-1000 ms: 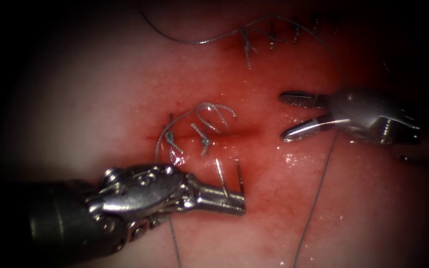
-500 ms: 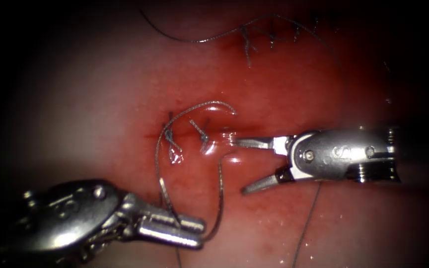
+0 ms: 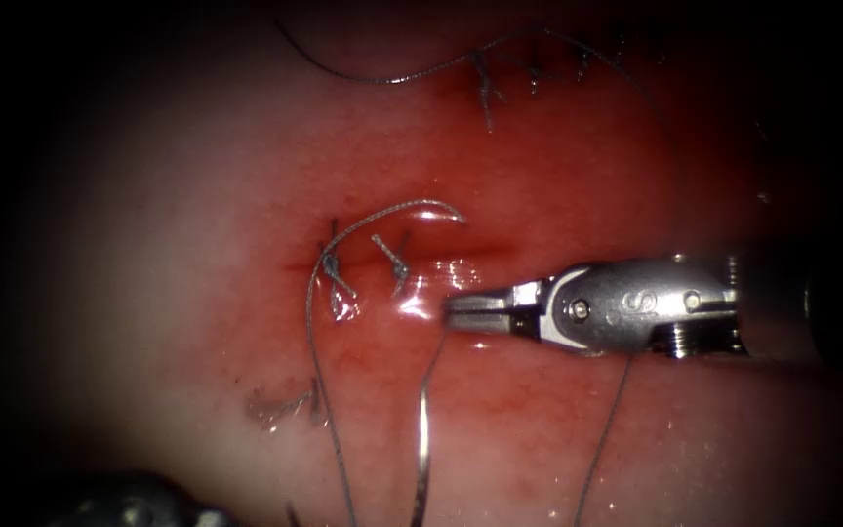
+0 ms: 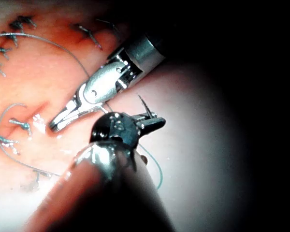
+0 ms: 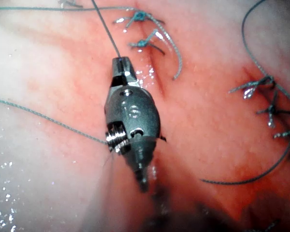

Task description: Wound Closure

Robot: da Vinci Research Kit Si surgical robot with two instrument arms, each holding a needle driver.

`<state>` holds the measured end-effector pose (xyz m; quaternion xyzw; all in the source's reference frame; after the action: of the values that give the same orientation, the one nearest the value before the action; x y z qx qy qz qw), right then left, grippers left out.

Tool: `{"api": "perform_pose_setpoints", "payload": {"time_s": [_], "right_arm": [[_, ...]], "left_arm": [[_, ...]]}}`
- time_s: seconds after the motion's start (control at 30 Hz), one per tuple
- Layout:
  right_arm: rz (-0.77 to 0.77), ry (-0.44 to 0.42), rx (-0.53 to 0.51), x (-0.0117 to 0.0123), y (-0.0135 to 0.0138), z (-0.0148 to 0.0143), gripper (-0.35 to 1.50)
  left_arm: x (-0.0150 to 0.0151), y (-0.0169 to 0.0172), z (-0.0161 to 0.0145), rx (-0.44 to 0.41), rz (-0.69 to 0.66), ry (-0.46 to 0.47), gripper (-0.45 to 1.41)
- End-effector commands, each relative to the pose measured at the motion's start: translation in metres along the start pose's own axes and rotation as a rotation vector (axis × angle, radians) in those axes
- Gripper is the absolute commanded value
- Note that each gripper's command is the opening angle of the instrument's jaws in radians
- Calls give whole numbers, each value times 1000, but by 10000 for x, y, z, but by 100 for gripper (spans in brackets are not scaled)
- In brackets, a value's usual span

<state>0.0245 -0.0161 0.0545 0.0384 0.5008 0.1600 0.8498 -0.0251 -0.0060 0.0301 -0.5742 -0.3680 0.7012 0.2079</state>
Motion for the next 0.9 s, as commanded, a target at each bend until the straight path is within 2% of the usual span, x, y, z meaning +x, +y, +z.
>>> {"api": "perform_pose_setpoints", "payload": {"time_s": [0.03,0.23,0.4,0.47,0.53,0.57,0.83,0.87,0.9], "right_arm": [[10,-23,-31,-3,-5,6,-35],[185,-93,-46,-9,-9,-4,-35],[311,-109,15,-6,-40,-10,-35],[342,-104,48,9,-63,-18,-35],[350,-102,63,24,-75,-24,-35],[363,-96,76,44,-86,-31,-35],[399,-56,127,115,-132,-46,-35],[273,-39,119,120,-134,-41,-35],[224,-21,108,120,-132,-38,-35]], "left_arm": [[-2,-3,5,3,1,-1,-45],[-10,0,-3,40,6,-13,-45],[-25,-1,-12,72,12,-42,-45],[-31,-1,-18,85,10,-61,-45],[-32,0,-22,89,6,-65,-45],[-32,2,-25,99,3,-67,-43],[-27,17,-41,141,27,-95,-40],[-25,20,-46,151,32,-98,-40],[-23,21,-49,158,34,-100,-38]]}}
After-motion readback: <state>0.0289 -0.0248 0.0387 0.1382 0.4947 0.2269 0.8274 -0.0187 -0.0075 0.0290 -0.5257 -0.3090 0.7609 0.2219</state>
